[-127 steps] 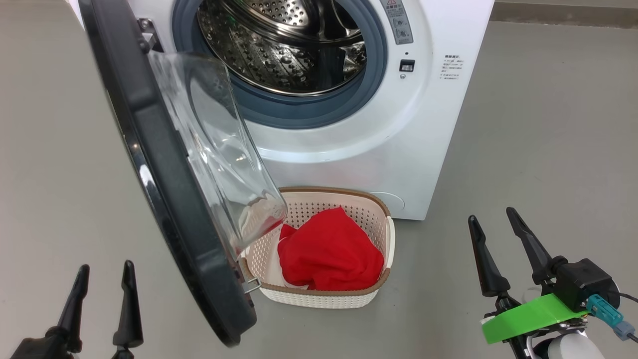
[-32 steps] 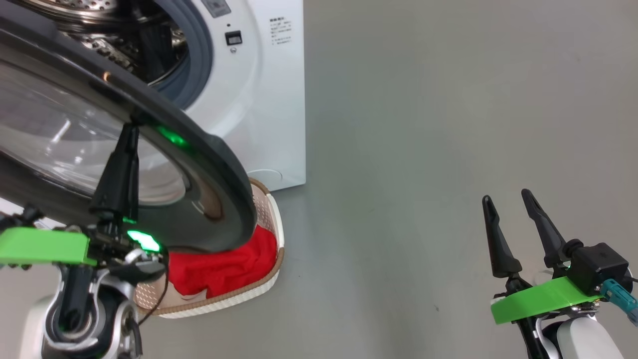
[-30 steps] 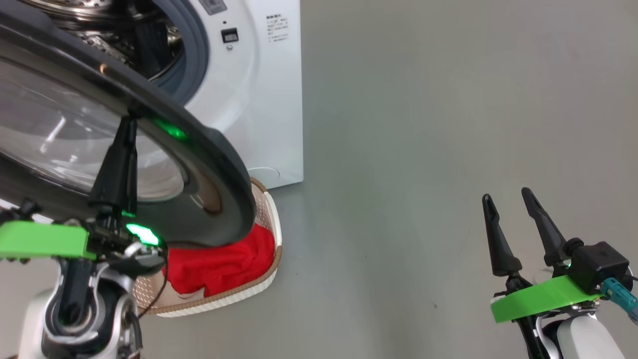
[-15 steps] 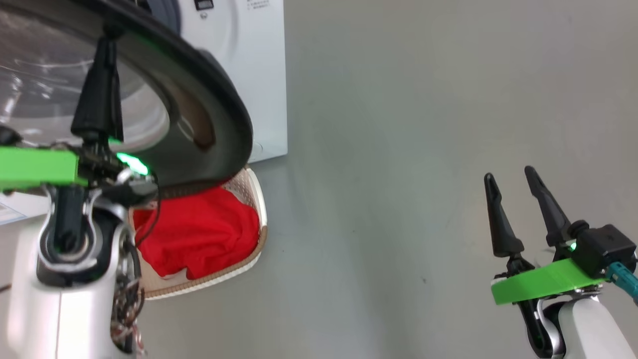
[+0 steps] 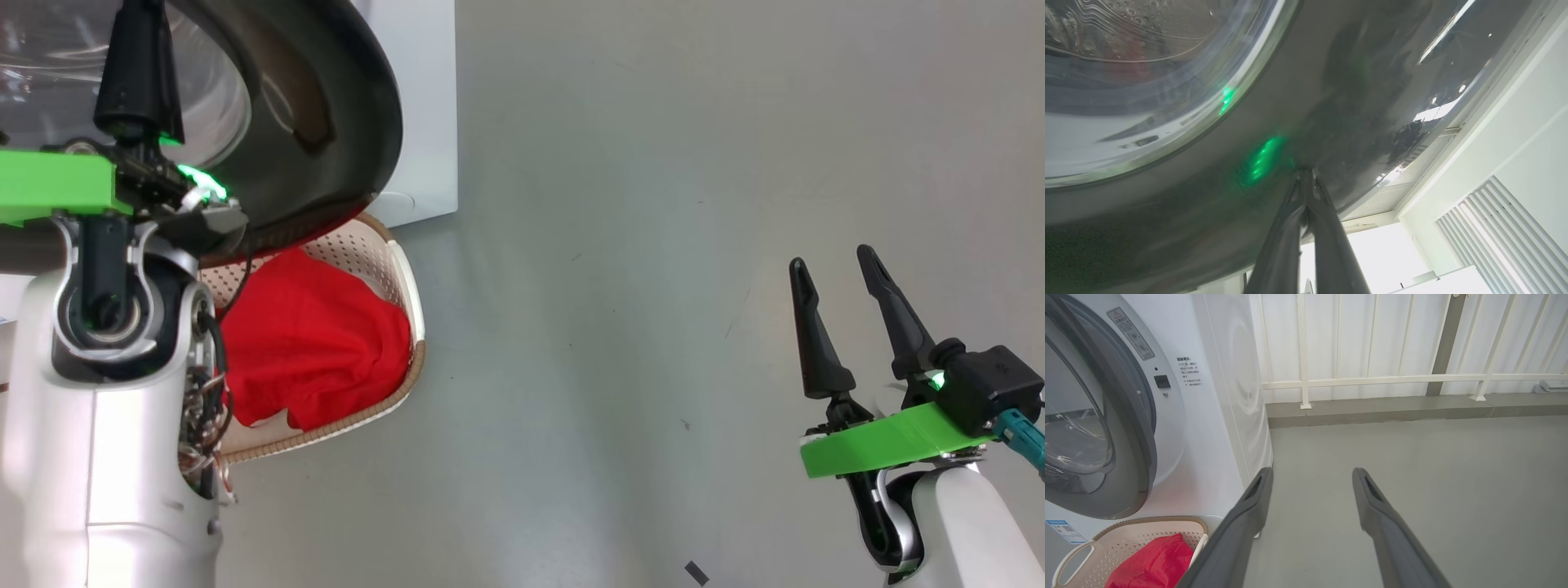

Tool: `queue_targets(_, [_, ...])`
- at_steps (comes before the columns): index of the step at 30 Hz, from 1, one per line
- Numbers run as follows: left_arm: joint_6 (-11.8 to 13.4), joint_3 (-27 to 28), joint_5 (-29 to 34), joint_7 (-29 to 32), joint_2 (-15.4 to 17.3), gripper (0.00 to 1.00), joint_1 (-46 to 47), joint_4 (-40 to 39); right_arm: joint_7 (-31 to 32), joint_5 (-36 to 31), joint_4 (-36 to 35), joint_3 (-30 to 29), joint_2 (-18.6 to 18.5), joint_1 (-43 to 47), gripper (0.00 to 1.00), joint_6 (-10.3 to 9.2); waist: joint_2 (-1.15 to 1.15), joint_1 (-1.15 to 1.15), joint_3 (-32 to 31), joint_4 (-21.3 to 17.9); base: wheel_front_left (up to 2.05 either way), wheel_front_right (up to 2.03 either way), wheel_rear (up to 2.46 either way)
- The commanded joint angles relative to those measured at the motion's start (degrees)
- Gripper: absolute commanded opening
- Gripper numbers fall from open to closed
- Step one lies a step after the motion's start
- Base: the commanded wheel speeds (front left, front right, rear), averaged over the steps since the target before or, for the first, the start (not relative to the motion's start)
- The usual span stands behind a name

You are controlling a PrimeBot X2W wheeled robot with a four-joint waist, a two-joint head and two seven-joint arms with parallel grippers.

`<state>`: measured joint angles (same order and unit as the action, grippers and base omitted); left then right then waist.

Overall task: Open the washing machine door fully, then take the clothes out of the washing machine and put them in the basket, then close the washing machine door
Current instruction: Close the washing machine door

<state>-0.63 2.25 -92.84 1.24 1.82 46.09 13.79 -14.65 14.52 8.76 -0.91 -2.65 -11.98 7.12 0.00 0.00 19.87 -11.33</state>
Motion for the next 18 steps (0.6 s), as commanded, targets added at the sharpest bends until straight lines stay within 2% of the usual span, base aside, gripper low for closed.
queue_targets(1, [-1.2,0.8,0.0,0.5,1.4,0.00,1.6,-0.4,-0.3,-0.5,-1.3,1.4,-0.2,-1.1,1.00,0.36,0.00,0.00,-0.1,0.1,0.00,0.00,0.00])
queue_targets(8, [-3.1,-0.1,0.1,2.2,1.7,0.00,-0.8,1.8,-0.3,-1.0,-0.9,1.4,-0.2,-0.2,1.00,0.36,0.00,0.00,-2.8,0.8,0.00,0.00,0.00])
queue_targets(10, [-3.4,-0.5,0.1,3.0,1.9,0.36,-2.2,1.8,-0.3,-1.1,-0.8,1.2,-0.2,0.1,1.00,0.36,0.00,0.00,-3.7,1.1,0.00,0.00,0.00])
queue_targets(11, [-3.6,-0.7,0.2,3.3,2.0,0.75,-3.1,1.7,-0.3,-1.2,-0.8,1.2,-0.2,0.3,1.00,0.36,0.00,0.00,-4.2,1.3,0.00,0.00,0.00])
queue_targets(12, [-3.8,-0.9,0.4,3.5,2.2,1.00,-4.1,1.5,-0.3,-1.2,-0.7,1.1,-0.2,0.5,1.00,0.36,0.00,0.00,-4.7,1.5,0.00,0.00,0.00])
queue_targets(18, [-4.9,-2.4,2.5,4.5,3.3,1.00,-10.5,-0.1,-0.3,-1.2,-0.4,0.8,-0.2,1.7,1.00,0.36,0.00,0.00,-7.7,2.5,0.00,0.00,0.00])
